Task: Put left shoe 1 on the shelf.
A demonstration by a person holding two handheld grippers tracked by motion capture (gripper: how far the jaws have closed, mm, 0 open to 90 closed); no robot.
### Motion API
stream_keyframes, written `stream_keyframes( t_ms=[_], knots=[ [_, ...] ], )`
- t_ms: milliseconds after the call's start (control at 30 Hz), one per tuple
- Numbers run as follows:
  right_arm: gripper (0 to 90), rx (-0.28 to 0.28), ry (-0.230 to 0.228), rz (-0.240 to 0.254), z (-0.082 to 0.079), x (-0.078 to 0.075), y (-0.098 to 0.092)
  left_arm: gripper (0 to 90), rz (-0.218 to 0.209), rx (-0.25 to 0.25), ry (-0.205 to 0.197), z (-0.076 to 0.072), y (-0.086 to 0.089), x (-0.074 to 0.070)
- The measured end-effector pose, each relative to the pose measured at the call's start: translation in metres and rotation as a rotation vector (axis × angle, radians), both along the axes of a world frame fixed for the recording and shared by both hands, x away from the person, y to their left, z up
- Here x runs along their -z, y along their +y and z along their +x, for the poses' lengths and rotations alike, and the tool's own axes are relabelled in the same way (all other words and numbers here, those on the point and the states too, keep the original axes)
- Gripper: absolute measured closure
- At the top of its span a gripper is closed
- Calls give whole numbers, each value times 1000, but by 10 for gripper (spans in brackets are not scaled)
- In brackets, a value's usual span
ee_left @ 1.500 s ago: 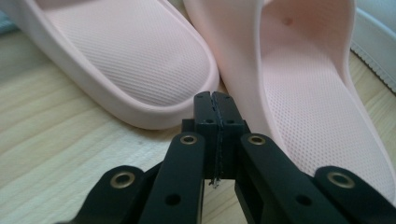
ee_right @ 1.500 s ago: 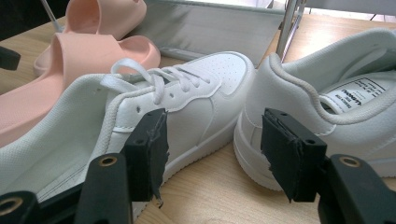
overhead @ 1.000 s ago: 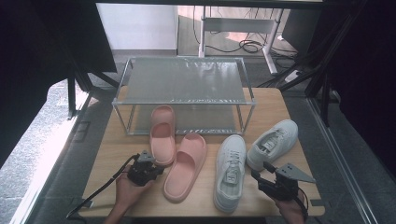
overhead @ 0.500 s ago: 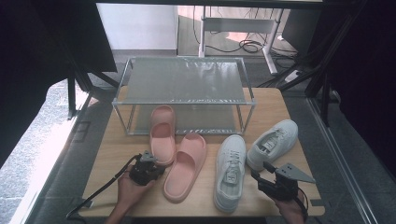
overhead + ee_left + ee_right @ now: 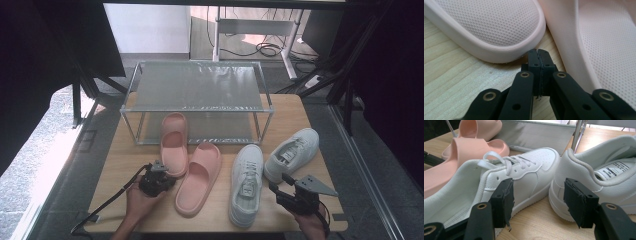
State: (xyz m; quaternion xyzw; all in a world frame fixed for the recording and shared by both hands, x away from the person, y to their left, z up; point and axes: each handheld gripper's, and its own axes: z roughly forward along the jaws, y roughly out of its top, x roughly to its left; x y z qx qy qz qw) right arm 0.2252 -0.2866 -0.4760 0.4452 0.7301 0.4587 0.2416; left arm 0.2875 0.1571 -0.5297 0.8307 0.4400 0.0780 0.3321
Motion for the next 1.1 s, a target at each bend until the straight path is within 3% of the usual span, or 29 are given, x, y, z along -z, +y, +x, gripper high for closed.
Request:
stream_keyframes(
  t_ms=[400,633,1100],
  knots=[
    [410,0,1,1,0,1,1,900,-2,-13,-10,6,8,-7],
    [411,-2,2,-2,0,1,1,900,1,-53,-19,14,17,-11],
    [411,-3,5,-3,1,2,2,900,-6,-94,-31,56,13,-17]
  ],
)
